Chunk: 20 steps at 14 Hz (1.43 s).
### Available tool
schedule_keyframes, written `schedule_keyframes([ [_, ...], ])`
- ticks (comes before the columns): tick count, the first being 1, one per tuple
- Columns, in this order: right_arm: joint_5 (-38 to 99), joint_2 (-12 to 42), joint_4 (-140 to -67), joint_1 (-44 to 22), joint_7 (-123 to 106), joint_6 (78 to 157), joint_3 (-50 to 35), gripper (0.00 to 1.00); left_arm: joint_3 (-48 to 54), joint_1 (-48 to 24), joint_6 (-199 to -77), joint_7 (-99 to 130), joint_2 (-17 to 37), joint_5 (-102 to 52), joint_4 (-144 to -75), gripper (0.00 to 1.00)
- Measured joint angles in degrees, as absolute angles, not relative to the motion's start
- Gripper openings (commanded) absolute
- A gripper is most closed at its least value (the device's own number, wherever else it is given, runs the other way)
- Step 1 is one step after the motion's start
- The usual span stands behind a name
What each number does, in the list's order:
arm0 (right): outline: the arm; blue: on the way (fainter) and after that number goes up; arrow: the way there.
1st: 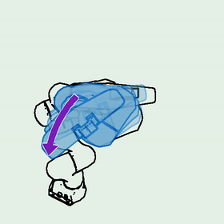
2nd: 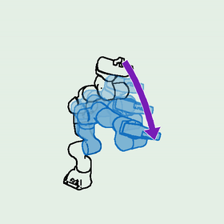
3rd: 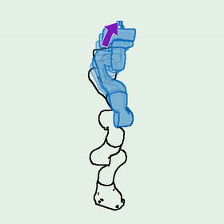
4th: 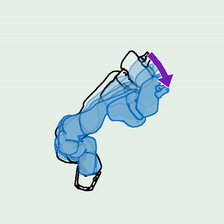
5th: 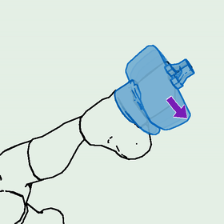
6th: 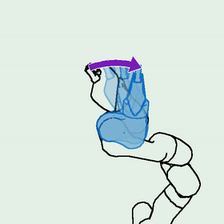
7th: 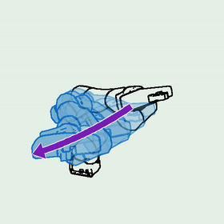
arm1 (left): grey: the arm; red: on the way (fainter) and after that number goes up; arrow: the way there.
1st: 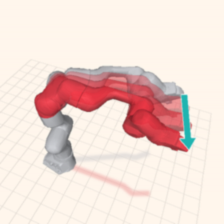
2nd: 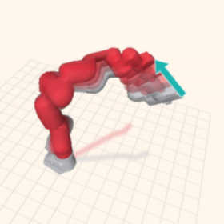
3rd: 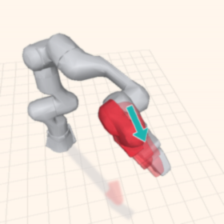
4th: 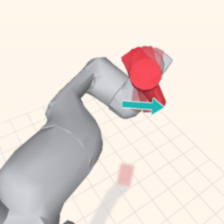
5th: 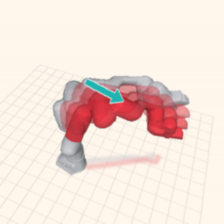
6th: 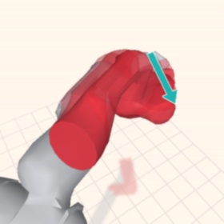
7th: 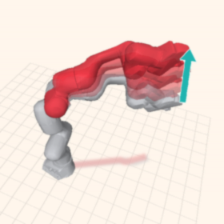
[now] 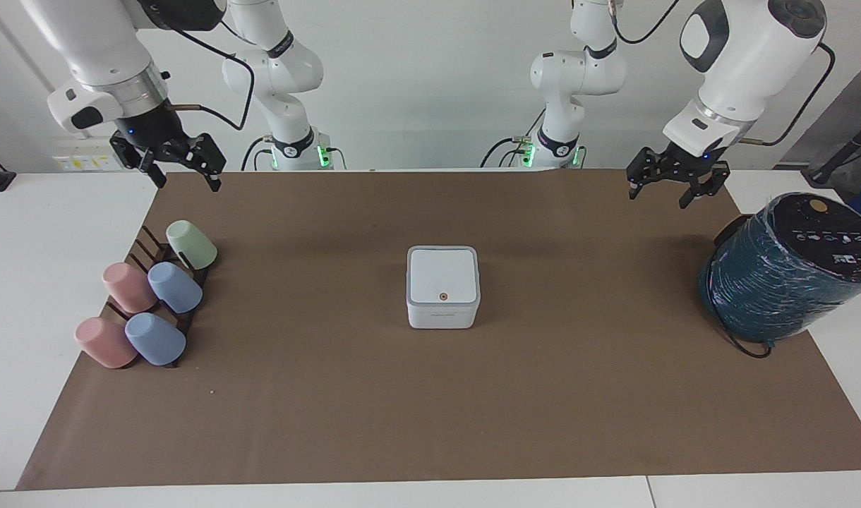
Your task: Close trash can lid
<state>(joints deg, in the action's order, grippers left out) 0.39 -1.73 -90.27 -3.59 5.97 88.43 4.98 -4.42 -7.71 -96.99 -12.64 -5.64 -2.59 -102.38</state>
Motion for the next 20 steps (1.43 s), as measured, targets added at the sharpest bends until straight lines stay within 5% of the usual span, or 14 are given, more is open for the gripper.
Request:
schedule_keyframes([
  [7,0.39,-1.74,-90.48,-3.58,5.97,88.43,4.98,1.0,-4.71,1.96,-97.65,-12.98,-4.95,-2.58,-98.19,1.0],
  [12,0.39,-1.8,-90.61,-3.58,5.97,88.78,4.98,1.0,-4.0,2.17,-92.52,-12.85,-0.12,-2.59,-88.39,1.0],
  [20,0.39,-1.87,-90.78,-3.58,5.97,88.8,4.98,1.0,-3.23,-0.46,-90.86,-7.57,0.75,-1.71,-88.04,1.0],
])
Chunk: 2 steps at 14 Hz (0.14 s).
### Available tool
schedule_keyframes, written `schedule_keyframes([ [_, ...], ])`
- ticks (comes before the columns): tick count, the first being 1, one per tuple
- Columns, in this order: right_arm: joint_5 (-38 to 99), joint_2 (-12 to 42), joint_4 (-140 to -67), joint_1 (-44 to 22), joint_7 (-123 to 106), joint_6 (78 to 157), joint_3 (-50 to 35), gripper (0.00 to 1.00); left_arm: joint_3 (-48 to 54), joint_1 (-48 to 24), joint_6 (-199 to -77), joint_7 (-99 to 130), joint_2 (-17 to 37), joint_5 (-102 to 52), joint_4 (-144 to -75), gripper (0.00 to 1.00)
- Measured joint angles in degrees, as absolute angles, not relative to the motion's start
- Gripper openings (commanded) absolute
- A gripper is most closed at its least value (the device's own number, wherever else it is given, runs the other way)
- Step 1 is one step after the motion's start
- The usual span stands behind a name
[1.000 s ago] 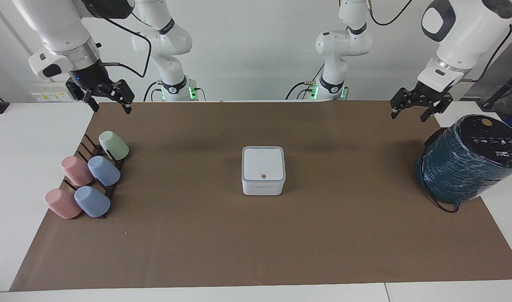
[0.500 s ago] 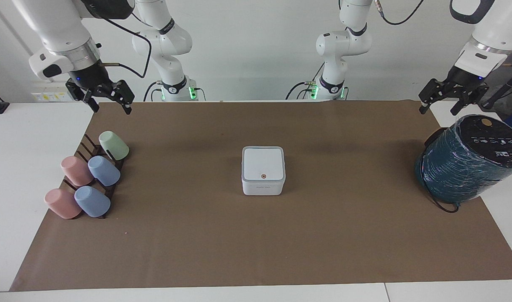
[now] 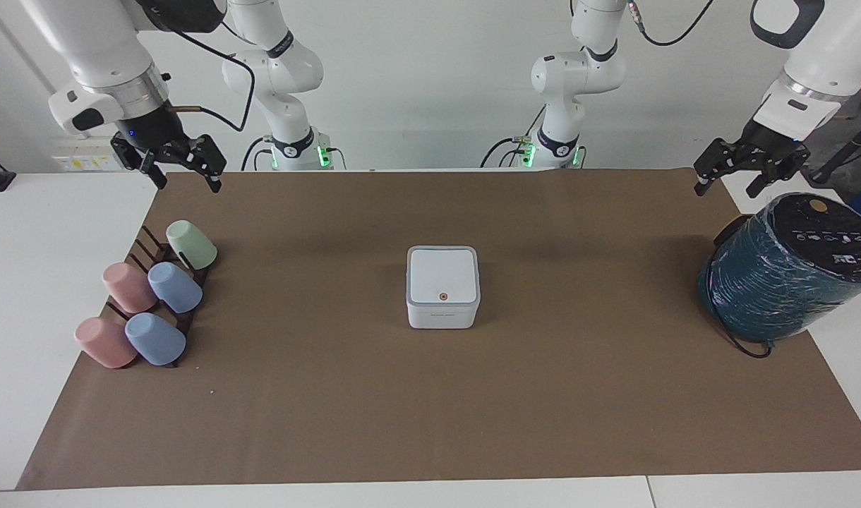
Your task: Close trash can lid
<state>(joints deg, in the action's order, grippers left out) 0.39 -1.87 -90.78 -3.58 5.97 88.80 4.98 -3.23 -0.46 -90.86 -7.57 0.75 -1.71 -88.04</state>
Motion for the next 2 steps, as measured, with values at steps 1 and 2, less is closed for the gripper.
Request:
schedule_keyframes([
  [1,0.39,-1.87,-90.8,-3.58,5.97,88.8,4.98,1.0,-3.24,-0.46,-90.73,-7.57,0.75,-1.61,-88.05,1.0],
  [2,0.39,-1.88,-90.81,-3.58,5.97,88.8,4.98,1.0,-3.25,-0.46,-90.6,-7.56,0.75,-1.57,-88.07,1.0],
])
